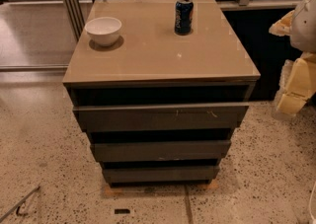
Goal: Open middle drawer
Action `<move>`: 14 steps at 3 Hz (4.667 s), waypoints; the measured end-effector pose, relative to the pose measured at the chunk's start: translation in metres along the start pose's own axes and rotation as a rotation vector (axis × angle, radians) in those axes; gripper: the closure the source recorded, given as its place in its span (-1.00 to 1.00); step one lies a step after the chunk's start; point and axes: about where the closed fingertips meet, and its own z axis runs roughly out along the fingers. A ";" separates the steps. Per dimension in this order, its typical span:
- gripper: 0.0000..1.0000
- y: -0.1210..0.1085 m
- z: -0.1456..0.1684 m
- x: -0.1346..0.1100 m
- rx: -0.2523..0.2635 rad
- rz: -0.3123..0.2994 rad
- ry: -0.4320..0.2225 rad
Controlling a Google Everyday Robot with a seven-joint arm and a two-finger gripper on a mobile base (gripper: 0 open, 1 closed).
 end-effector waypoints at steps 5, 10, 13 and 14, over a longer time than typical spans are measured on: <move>-1.00 0.036 0.157 0.007 -0.113 0.021 -0.227; -1.00 0.072 0.381 0.063 -0.180 -0.123 -0.167; -1.00 0.069 0.463 0.075 -0.107 -0.193 -0.205; -1.00 0.061 0.486 0.072 -0.087 -0.208 -0.248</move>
Offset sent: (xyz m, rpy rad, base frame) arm 0.0047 0.0093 -0.1049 0.1341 0.0217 0.0592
